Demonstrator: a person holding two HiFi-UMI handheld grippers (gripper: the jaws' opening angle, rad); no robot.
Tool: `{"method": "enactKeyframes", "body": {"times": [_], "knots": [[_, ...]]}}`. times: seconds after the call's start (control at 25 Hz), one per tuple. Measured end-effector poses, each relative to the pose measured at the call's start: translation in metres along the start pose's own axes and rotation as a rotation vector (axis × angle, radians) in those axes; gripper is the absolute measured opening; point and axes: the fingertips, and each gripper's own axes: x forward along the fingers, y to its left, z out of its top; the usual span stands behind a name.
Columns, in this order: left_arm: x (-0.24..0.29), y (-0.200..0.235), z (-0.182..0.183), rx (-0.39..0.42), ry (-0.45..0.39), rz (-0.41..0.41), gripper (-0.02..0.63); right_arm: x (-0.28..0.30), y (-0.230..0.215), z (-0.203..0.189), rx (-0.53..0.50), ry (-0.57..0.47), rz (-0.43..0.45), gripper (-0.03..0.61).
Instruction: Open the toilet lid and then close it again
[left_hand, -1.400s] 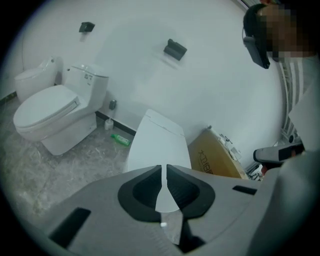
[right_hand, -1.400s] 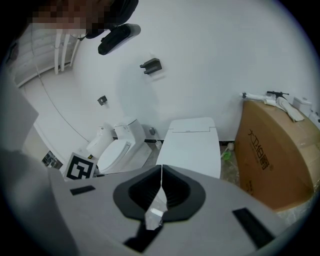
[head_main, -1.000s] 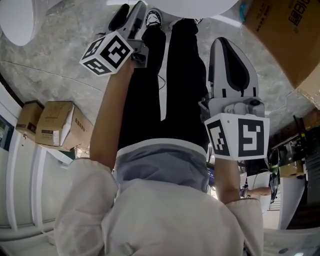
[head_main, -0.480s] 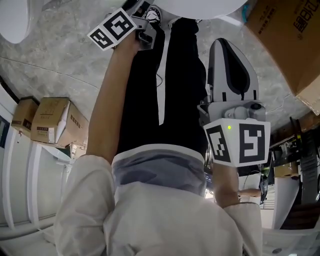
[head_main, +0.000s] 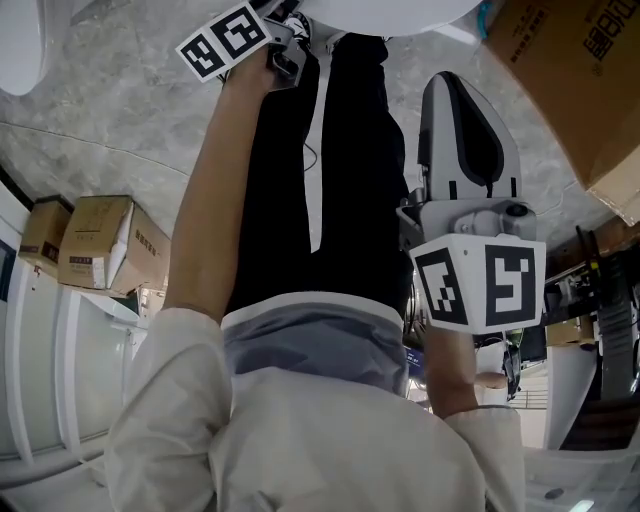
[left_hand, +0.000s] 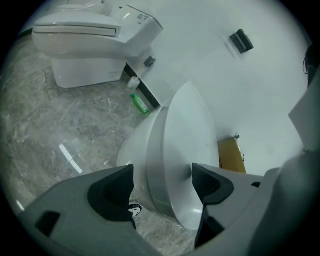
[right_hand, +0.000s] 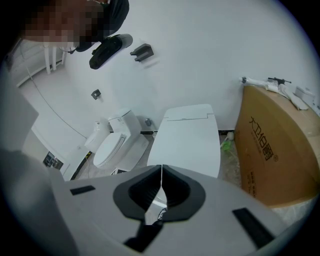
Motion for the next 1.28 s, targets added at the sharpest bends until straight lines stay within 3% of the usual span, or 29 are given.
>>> {"method": "enactKeyframes", "body": {"times": [0.12, 0.4, 1.28], "knots": [[0.004, -0.009, -0.007, 0.010, 0.026, -0.035, 0.333, 0.000, -0.001, -0.001, 0.003, 0.004, 0.005, 0.012], [0.001, -0.013, -0.008, 0.077, 0.046, 0.013, 0.317, 0.000, 0.001, -0.001, -0.006, 0.012, 0.016, 0.011], [-0.046, -0.052, 0.001, 0.072, 0.013, -0.091, 0.256, -0.018, 0.019, 0.010, -0.015, -0.021, 0.027, 0.012]]}}
